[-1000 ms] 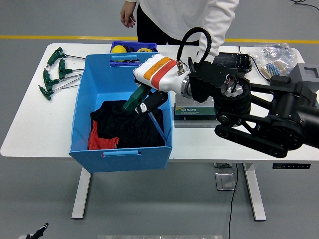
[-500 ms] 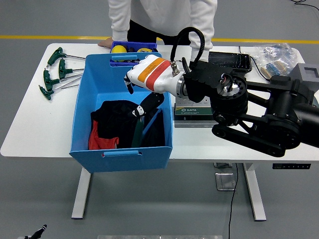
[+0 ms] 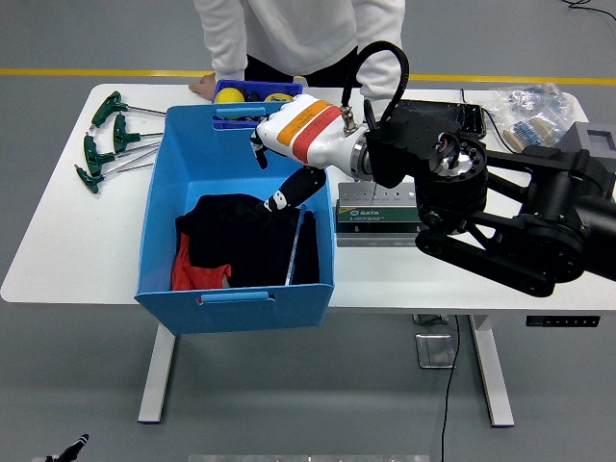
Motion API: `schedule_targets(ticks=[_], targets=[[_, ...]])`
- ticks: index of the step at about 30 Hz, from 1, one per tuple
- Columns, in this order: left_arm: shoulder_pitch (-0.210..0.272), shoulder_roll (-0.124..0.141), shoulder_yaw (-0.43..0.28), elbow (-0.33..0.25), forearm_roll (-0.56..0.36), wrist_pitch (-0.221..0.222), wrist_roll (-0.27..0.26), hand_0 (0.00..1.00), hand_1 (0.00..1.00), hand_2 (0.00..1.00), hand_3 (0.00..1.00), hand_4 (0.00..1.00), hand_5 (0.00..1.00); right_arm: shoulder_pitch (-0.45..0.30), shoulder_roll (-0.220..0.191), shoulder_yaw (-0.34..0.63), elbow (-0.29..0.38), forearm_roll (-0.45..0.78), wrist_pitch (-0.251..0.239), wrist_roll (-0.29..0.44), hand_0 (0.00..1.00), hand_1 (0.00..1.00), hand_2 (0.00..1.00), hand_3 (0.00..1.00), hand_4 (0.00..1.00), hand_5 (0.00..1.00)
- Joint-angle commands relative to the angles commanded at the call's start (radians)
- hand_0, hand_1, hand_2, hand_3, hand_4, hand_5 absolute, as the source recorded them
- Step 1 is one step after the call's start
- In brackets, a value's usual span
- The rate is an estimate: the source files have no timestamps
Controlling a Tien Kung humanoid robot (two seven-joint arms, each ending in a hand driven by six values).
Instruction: Lift tool from toolbox,place it in box,lift tool from toolbox,place it in box
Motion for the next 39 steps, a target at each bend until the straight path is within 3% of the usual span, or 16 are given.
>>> schedule_targets(ticks=[2, 3, 8, 11, 14, 15, 20, 28, 32, 33, 38, 39], targets=[[0.000, 0.000, 0.004, 0.000, -0.003, -0.001, 0.000, 0.703, 0.767, 0.777, 0.765, 0.774, 0.758, -0.005, -0.001, 0.006, -0.024, 0.011, -0.012, 0.003, 0.409, 0.554, 0.683, 0.548, 0.984, 0.703], [-0.001, 0.000, 0.004, 0.000, -0.004, -0.001, 0.000, 0.699, 0.764, 0.777, 0.765, 0.775, 0.759, -0.007, -0.002, 0.008, -0.036, 0.013, -0.021, 0.003, 0.410, 0.540, 0.620, 0.502, 0.990, 0.703], [-0.002, 0.000, 0.007, 0.000, -0.010, -0.001, -0.002, 0.699, 0.764, 0.777, 0.765, 0.775, 0.759, -0.020, -0.010, 0.012, -0.087, 0.005, -0.070, 0.016, 0.410, 0.540, 0.620, 0.502, 0.990, 0.703], [-0.003, 0.000, 0.008, 0.000, -0.012, -0.001, -0.004, 0.695, 0.763, 0.777, 0.765, 0.775, 0.759, -0.025, -0.008, 0.006, -0.147, -0.015, -0.137, 0.058, 0.453, 0.572, 0.656, 0.497, 0.993, 0.695], [-0.005, 0.000, 0.011, 0.000, -0.017, -0.001, -0.005, 0.695, 0.763, 0.777, 0.765, 0.775, 0.759, -0.017, 0.007, -0.034, -0.228, -0.008, -0.207, 0.134, 0.453, 0.572, 0.656, 0.497, 0.993, 0.695], [-0.005, 0.000, 0.013, 0.000, -0.018, -0.001, -0.005, 0.694, 0.763, 0.777, 0.765, 0.775, 0.759, -0.015, 0.010, -0.042, -0.244, -0.005, -0.216, 0.146, 0.564, 0.649, 0.732, 0.561, 0.993, 0.685], [-0.008, -0.003, 0.039, 0.000, -0.049, 0.003, -0.010, 0.694, 0.763, 0.777, 0.765, 0.775, 0.759, -0.009, 0.067, -0.099, -0.372, 0.011, -0.258, 0.218, 0.564, 0.649, 0.732, 0.561, 0.993, 0.685], [-0.023, -0.007, 0.109, 0.000, -0.135, 0.017, -0.027, 0.700, 0.763, 0.779, 0.765, 0.776, 0.760, -0.002, 0.131, -0.153, -0.522, -0.019, -0.271, 0.264, 0.574, 0.632, 0.706, 0.569, 0.998, 0.685], [-0.040, -0.010, 0.074, 0.000, -0.090, 0.024, -0.017, 0.700, 0.763, 0.779, 0.765, 0.776, 0.760, 0.003, 0.132, -0.179, -0.589, -0.015, -0.262, 0.280, 0.574, 0.632, 0.706, 0.569, 0.998, 0.685], [-0.041, -0.010, 0.078, 0.000, -0.095, 0.024, -0.018, 0.701, 0.764, 0.778, 0.764, 0.776, 0.762, 0.005, 0.132, -0.185, -0.604, -0.017, -0.259, 0.282, 0.567, 0.602, 0.666, 0.523, 0.998, 0.672], [-0.046, -0.010, 0.088, 0.000, -0.099, 0.023, -0.019, 0.701, 0.764, 0.778, 0.764, 0.776, 0.762, 0.009, 0.131, -0.223, -0.678, -0.013, -0.256, 0.292, 0.567, 0.602, 0.666, 0.523, 0.998, 0.672], [-0.046, -0.010, 0.091, 0.000, -0.102, 0.022, -0.020, 0.700, 0.764, 0.777, 0.763, 0.775, 0.761, 0.008, 0.131, -0.235, -0.690, 0.000, -0.258, 0.299, 0.556, 0.583, 0.643, 0.484, 0.998, 0.671]])
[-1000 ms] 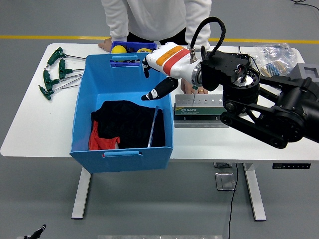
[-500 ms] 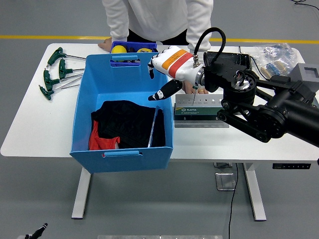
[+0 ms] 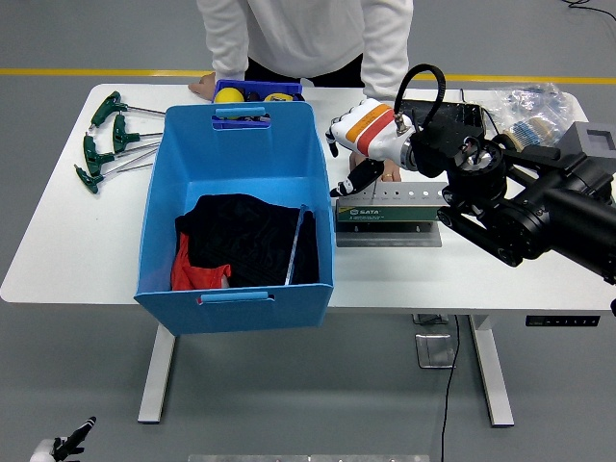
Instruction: Lift tool from toolbox,place it in box,lift tool from toolbox,place it in box
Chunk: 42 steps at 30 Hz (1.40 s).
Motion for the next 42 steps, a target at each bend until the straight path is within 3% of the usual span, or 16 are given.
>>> schedule_targets(ticks=[12, 22, 42], targets=[[-0.002, 0.000, 0.001, 0.000, 0.004, -0.001, 0.002, 0.698, 0.765, 0.775, 0.762, 0.777, 0.762, -0.014, -0.003, -0.065, -0.040, 0.048, -0.030, 0.074, 0.539, 0.573, 0.628, 0.459, 0.998, 0.671], [-0.011, 0.000, 0.022, 0.000, -0.011, -0.001, 0.000, 0.698, 0.766, 0.776, 0.761, 0.777, 0.761, -0.014, 0.001, -0.044, -0.075, 0.003, -0.051, 0.150, 0.528, 0.568, 0.627, 0.455, 0.996, 0.670], [-0.007, 0.003, 0.072, 0.000, -0.048, -0.003, -0.003, 0.705, 0.772, 0.780, 0.761, 0.776, 0.758, -0.049, 0.017, 0.016, -0.163, -0.115, -0.011, 0.179, 0.531, 0.565, 0.622, 0.450, 0.991, 0.678]])
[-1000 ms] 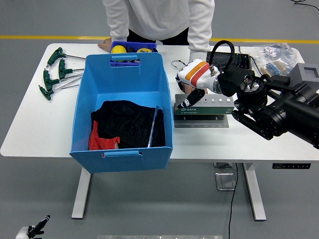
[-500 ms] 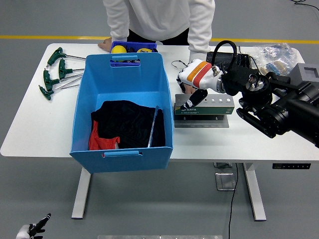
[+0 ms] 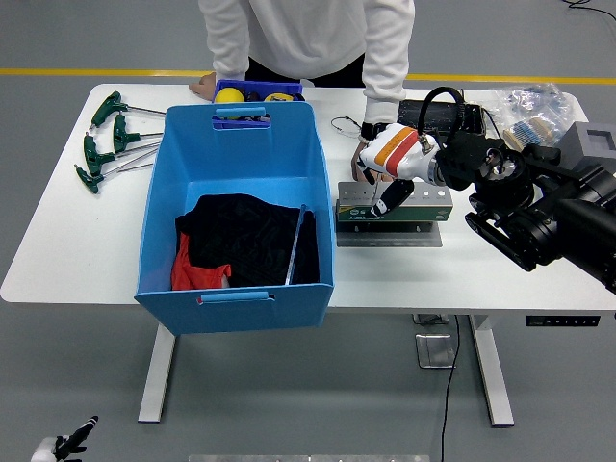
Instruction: Lift tool from toolbox,place it in box,lift tool from toolbox,place it in box
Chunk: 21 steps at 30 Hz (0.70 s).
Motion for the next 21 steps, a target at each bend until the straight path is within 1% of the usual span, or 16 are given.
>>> schedule_targets(ticks=[3, 7, 9, 13, 17, 18, 21], targets=[[0.000, 0.000, 0.003, 0.000, -0.001, 0.000, 0.000, 0.705, 0.772, 0.780, 0.761, 0.776, 0.758, 0.001, 0.004, 0.003, 0.000, -0.011, 0.000, 0.005, 0.531, 0.565, 0.622, 0.450, 0.991, 0.678], [0.001, 0.001, 0.014, 0.000, -0.012, 0.000, -0.003, 0.705, 0.772, 0.781, 0.760, 0.777, 0.758, 0.001, 0.012, -0.003, 0.010, -0.021, -0.021, 0.020, 0.530, 0.570, 0.625, 0.451, 0.991, 0.680], [0.001, 0.001, 0.019, 0.000, -0.016, 0.000, -0.004, 0.705, 0.772, 0.781, 0.760, 0.777, 0.758, 0.002, 0.014, -0.001, 0.015, -0.036, -0.024, 0.026, 0.530, 0.570, 0.625, 0.451, 0.991, 0.680], [-0.004, 0.001, 0.040, 0.000, -0.040, 0.000, -0.009, 0.705, 0.773, 0.781, 0.761, 0.778, 0.759, 0.008, 0.021, 0.014, 0.014, -0.110, -0.023, 0.035, 0.533, 0.574, 0.630, 0.450, 0.989, 0.682], [-0.009, 0.002, 0.055, 0.000, -0.054, 0.000, -0.015, 0.705, 0.773, 0.781, 0.761, 0.778, 0.759, 0.017, 0.027, 0.040, 0.002, -0.194, -0.010, 0.038, 0.533, 0.574, 0.630, 0.450, 0.989, 0.682], [-0.011, 0.002, 0.060, 0.000, -0.060, 0.000, -0.016, 0.702, 0.773, 0.781, 0.761, 0.779, 0.754, 0.019, 0.027, 0.045, 0.001, -0.212, -0.004, 0.036, 0.545, 0.588, 0.640, 0.452, 0.988, 0.684], [-0.013, 0.003, 0.074, 0.000, -0.073, 0.000, -0.019, 0.702, 0.773, 0.781, 0.761, 0.779, 0.754, 0.021, 0.028, 0.060, -0.003, -0.245, 0.012, 0.036, 0.545, 0.588, 0.640, 0.452, 0.988, 0.684]])
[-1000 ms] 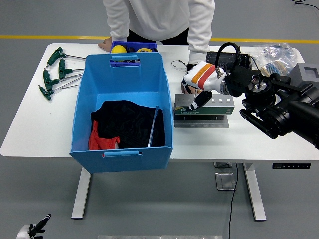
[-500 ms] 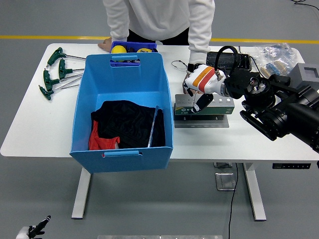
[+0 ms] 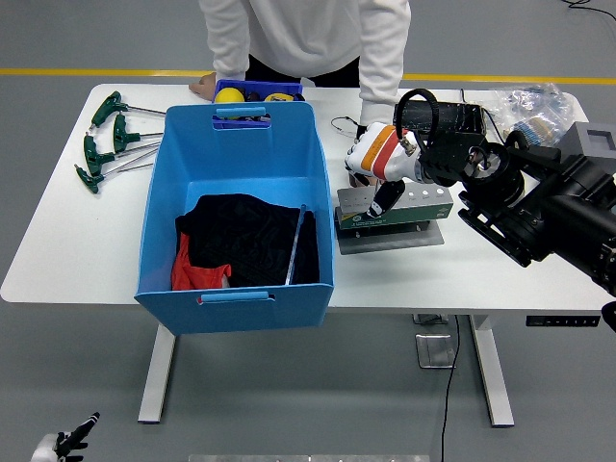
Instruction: Lift tool from toolbox,place it in box,lift tool from toolbox,place it in box
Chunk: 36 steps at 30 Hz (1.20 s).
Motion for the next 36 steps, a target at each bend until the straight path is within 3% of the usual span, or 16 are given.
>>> schedule_targets(ticks=[14, 15, 26, 27, 32, 33, 36], targets=[[-0.004, -0.001, 0.027, 0.000, -0.030, 0.002, -0.007, 0.704, 0.775, 0.782, 0.761, 0.781, 0.756, -0.005, -0.011, 0.050, -0.010, -0.033, 0.056, 0.007, 0.541, 0.559, 0.618, 0.435, 0.987, 0.692], [-0.004, -0.002, 0.024, 0.000, -0.030, 0.003, -0.007, 0.706, 0.775, 0.783, 0.761, 0.780, 0.755, -0.005, -0.014, 0.053, -0.010, -0.033, 0.062, 0.007, 0.482, 0.458, 0.555, 0.439, 0.989, 0.696], [-0.008, -0.003, 0.067, 0.000, -0.078, 0.003, -0.016, 0.708, 0.775, 0.784, 0.761, 0.782, 0.756, -0.012, -0.028, 0.072, -0.009, -0.033, 0.087, 0.003, 0.475, 0.452, 0.545, 0.435, 0.990, 0.702], [-0.008, -0.003, 0.067, -0.001, -0.079, 0.003, -0.015, 0.709, 0.778, 0.786, 0.761, 0.783, 0.757, -0.013, -0.029, 0.075, -0.008, -0.033, 0.091, 0.005, 0.393, 0.409, 0.516, 0.428, 0.992, 0.713], [-0.008, -0.003, 0.068, -0.001, -0.080, 0.003, -0.015, 0.709, 0.778, 0.786, 0.761, 0.783, 0.757, -0.016, -0.029, 0.087, -0.008, -0.033, 0.100, 0.012, 0.393, 0.409, 0.516, 0.428, 0.992, 0.713], [-0.008, -0.003, 0.068, -0.001, -0.080, 0.003, -0.014, 0.711, 0.778, 0.787, 0.762, 0.783, 0.754, -0.016, -0.029, 0.088, -0.007, -0.033, 0.101, 0.014, 0.322, 0.337, 0.436, 0.387, 0.991, 0.716], [-0.007, -0.003, 0.067, -0.002, -0.078, 0.003, -0.013, 0.711, 0.778, 0.787, 0.762, 0.783, 0.754, -0.016, -0.029, 0.088, -0.005, -0.033, 0.102, 0.015, 0.322, 0.337, 0.436, 0.387, 0.991, 0.716]])
